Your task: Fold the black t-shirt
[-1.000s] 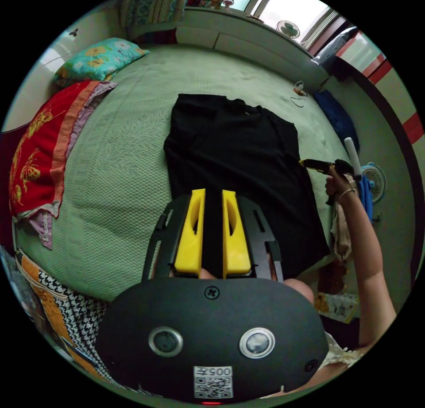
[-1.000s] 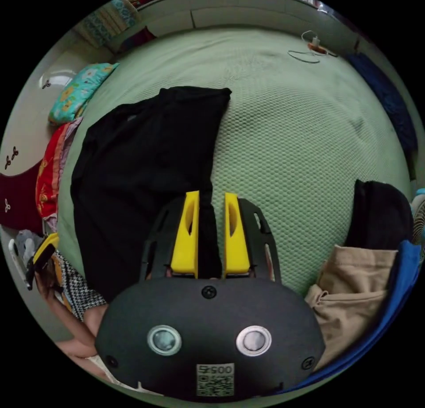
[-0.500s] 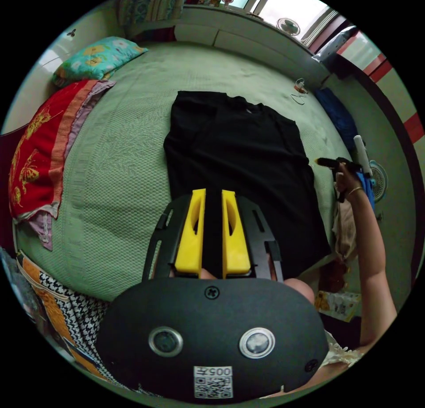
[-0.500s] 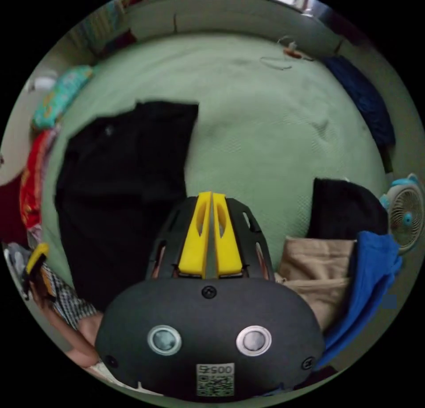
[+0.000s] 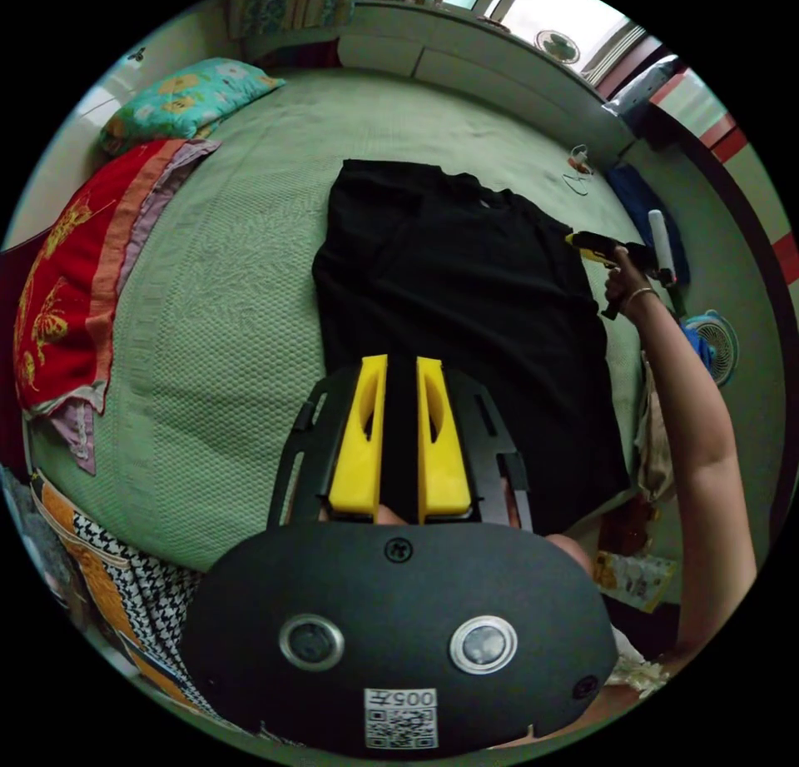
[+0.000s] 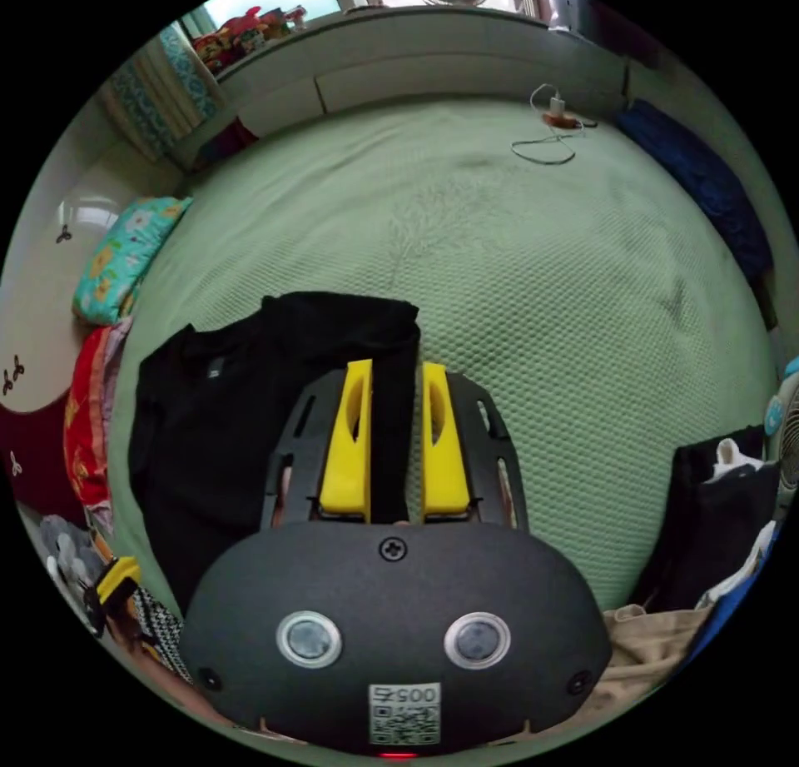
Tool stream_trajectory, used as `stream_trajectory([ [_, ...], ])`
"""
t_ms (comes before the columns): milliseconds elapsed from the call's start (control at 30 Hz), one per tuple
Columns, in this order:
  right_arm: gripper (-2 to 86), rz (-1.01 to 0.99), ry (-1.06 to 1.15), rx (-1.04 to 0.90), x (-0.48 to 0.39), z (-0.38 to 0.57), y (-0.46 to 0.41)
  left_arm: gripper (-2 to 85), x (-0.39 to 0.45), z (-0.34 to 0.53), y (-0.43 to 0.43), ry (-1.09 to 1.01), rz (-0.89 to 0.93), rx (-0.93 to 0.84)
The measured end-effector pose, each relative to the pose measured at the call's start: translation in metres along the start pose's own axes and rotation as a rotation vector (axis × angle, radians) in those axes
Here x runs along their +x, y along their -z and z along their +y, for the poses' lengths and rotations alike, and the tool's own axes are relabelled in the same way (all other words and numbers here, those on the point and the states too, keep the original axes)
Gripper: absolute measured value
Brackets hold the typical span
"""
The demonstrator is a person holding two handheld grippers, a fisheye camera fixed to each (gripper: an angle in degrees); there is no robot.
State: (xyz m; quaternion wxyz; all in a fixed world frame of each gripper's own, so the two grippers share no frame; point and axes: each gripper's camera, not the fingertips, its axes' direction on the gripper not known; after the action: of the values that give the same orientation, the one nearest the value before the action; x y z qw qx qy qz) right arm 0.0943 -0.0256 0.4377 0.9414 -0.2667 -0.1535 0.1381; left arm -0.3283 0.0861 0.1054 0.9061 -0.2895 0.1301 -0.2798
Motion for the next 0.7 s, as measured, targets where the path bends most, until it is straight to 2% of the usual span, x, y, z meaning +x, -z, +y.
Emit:
stream_trajectory([
  [167, -0.9, 0.193, 0.088, 0.105, -0.028, 0.010, 0.036, 6.5, 0.002, 0.013, -0.003, 0.013, -0.006, -0.004],
  [333, 1.0, 0.258, 0.083, 0.040, -0.041, 0.028, 0.046, 6.9, 0.013, 0.029, -0.002, 0.018, 0.010, 0.015],
  [433, 2.5, 0.328, 0.057, 0.108, -0.040, 0.055, 0.067, 7.3, 0.021, 0.039, -0.002, 0.005, 0.001, 0.020],
  [533, 3.0, 0.275, 0.051, 0.228, -0.037, 0.095, 0.104, 7.3, 0.026, 0.050, 0.000, -0.003, -0.040, 0.025],
  [600, 3.1, 0.197, 0.129, 0.253, -0.041, 0.127, 0.128, 6.9, 0.027, 0.058, 0.000, 0.002, -0.065, 0.027],
  [700, 2.5, 0.222, 0.288, 0.265, -0.059, 0.199, 0.168, 6.3, 0.031, 0.072, 0.001, 0.005, -0.115, 0.032],
])
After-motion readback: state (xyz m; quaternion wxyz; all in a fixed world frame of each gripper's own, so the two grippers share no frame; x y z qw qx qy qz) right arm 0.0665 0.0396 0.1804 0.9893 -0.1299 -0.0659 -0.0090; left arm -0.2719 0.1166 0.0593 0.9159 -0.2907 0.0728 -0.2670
